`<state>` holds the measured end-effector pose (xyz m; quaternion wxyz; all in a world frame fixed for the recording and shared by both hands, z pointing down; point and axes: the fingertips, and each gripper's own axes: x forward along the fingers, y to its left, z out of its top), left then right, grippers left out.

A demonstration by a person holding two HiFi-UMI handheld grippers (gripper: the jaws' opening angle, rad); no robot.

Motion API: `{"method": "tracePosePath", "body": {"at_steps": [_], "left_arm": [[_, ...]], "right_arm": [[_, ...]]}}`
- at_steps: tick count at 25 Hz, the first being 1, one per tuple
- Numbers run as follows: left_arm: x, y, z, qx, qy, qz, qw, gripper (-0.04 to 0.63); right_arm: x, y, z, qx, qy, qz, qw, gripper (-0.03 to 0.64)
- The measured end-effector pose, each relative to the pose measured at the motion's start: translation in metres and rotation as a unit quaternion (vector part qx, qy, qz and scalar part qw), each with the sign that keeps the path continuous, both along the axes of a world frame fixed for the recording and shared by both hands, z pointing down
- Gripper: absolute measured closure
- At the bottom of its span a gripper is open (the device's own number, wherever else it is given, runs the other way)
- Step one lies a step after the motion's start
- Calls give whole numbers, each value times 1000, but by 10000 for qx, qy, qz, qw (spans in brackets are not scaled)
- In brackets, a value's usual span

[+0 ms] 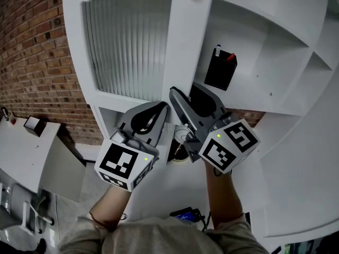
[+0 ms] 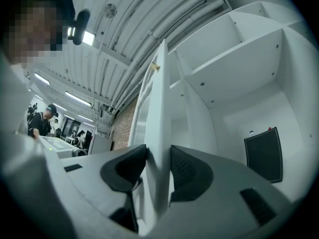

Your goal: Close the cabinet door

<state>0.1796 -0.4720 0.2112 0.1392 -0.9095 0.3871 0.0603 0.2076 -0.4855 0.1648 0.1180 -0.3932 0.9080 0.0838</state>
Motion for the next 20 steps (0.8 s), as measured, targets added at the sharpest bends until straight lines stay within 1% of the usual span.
{"method": "tracePosePath", "body": {"at_steps": [11,20], "left_arm": [[1,-16,0,-6,42,-9,10000,588],[3,-24,1,-51,137,29,9999,588]], "right_arm": [[2,-17,0,-3,3,-2,10000,452],[2,-26,-1,72,-60,161,9998,443]]}}
